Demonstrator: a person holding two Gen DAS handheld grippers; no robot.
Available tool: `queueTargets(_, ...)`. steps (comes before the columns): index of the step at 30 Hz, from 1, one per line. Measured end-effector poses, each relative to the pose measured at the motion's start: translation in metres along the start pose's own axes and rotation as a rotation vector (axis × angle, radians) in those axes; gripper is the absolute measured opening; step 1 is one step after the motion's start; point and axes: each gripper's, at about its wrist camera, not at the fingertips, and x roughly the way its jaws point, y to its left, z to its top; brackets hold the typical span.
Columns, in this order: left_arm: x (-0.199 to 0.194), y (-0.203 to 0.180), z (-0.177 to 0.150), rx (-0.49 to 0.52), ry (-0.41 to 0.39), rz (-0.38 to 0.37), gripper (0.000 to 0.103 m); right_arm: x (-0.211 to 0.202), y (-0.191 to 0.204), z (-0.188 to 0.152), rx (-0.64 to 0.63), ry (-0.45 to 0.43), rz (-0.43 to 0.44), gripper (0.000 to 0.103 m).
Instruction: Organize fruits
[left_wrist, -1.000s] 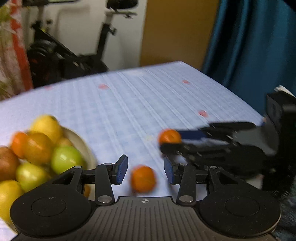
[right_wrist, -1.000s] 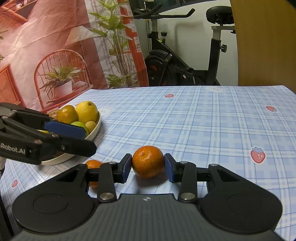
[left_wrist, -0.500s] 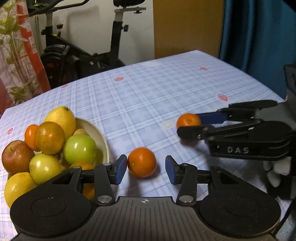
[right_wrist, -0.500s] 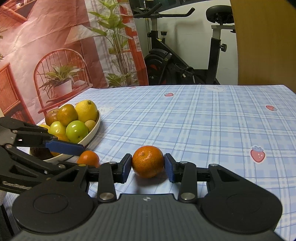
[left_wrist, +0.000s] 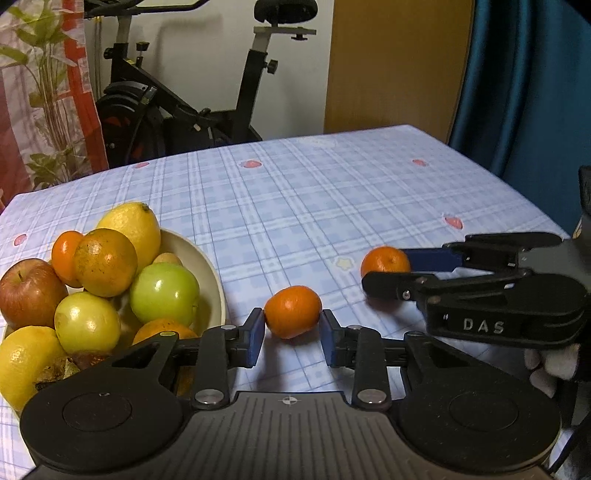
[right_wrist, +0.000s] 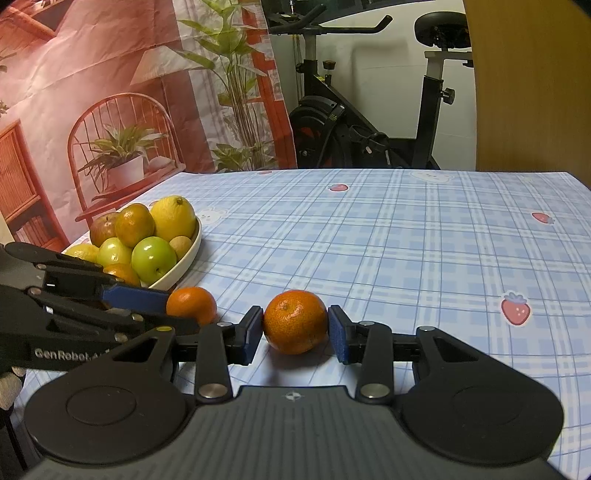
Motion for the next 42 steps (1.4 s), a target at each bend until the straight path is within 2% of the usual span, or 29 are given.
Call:
queueTargets(2, -0.002, -0.001, 0.001, -0.005, -0.012, 0.001, 0.032, 0.0, 0.001, 0.0, -0.005, 0.0, 0.001, 0.041)
queueTargets(5, -0.006, -0.001, 0.001, -0.015, -0.032, 0.005, 0.023, 0.001, 0.001, -0.001, -0.01, 0.0, -0.001, 0.041)
queueTargets(25, -0.005, 0.003, -0.002, -0.059, -0.037, -0.013, 0.023, 0.001, 0.008, -0.003, -0.047, 0.002, -0.027, 0.041)
queueTargets(31, -0.006, -0.001, -0.005, -0.054, -0.024, -0.01, 0.026, 0.001, 0.008, -0.003, -0.044, 0.002, -0.022, 0.041)
queueTargets(37, -0.008, 0.001, -0.006, -0.06, -0.032, 0.012, 0.037, 0.001, 0.008, -0.003, -0.044, 0.003, -0.017, 0.041)
queueTargets(42, -0.003, 0.002, -0.001, -0.057, -0.035, 0.041, 0.04, 0.001, 0.007, -0.002, -0.042, 0.003, -0.012, 0.041)
